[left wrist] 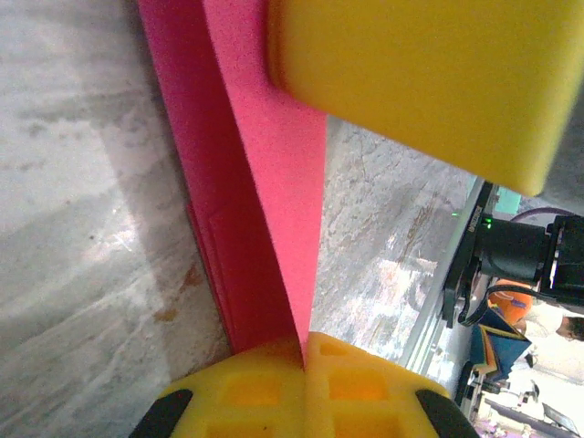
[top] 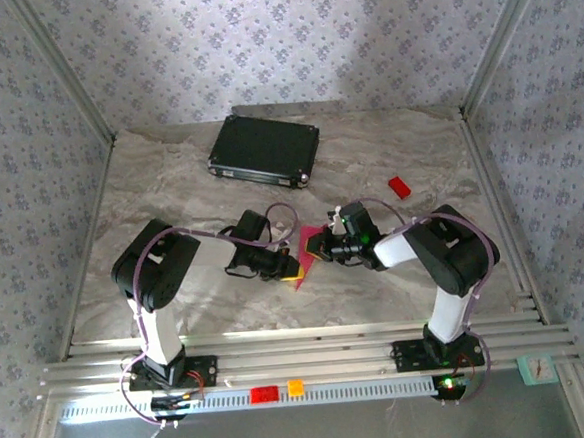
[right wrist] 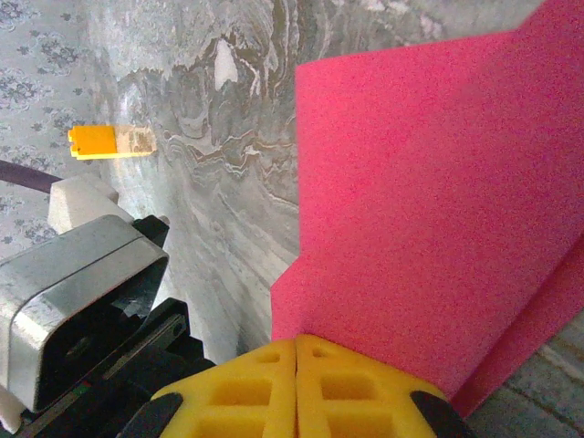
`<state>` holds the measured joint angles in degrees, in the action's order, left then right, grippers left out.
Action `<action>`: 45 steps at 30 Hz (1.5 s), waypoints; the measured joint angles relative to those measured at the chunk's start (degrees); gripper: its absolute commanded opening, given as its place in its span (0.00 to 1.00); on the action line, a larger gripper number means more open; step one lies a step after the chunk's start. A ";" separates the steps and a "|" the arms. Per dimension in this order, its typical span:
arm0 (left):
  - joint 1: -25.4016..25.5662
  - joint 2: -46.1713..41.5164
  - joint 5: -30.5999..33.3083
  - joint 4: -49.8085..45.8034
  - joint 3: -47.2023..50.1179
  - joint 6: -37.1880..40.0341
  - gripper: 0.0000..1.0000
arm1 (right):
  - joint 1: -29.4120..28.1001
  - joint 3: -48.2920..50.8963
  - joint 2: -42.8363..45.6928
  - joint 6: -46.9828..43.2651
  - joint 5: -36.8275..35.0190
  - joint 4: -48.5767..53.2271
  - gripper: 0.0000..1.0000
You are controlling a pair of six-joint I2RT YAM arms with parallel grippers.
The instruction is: Fold a paper plane with a square sheet of paper (pick it up from the middle)
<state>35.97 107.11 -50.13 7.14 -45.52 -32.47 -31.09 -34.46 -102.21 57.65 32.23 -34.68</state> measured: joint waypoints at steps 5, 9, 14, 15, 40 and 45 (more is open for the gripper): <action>-0.09 0.02 -0.07 0.57 0.28 -0.50 0.00 | 0.07 -0.15 -0.55 0.17 0.17 -0.33 0.09; -0.24 0.11 -0.24 0.68 0.37 -0.96 0.00 | 0.07 -0.55 -1.01 0.22 0.17 -0.20 0.09; -0.24 0.17 -0.37 0.92 0.48 -1.27 0.01 | -0.07 -2.03 -1.27 -0.07 -0.22 3.23 0.08; -0.26 0.15 -0.39 0.92 0.48 -1.27 0.03 | -0.20 -2.60 -1.31 -0.28 -0.39 4.46 0.08; 0.28 -4.11 2.93 -7.69 0.70 6.16 0.22 | -1.97 -8.57 -0.83 -4.61 -4.59 17.88 0.06; 0.70 -7.78 4.81 -11.47 1.66 6.45 0.33 | -1.97 -8.57 -0.81 -4.61 -4.61 17.88 0.06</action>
<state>36.67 99.33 -45.32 -4.34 -43.86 -26.02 -33.06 -43.03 -103.02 53.04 27.62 -16.80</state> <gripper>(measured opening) 0.310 0.064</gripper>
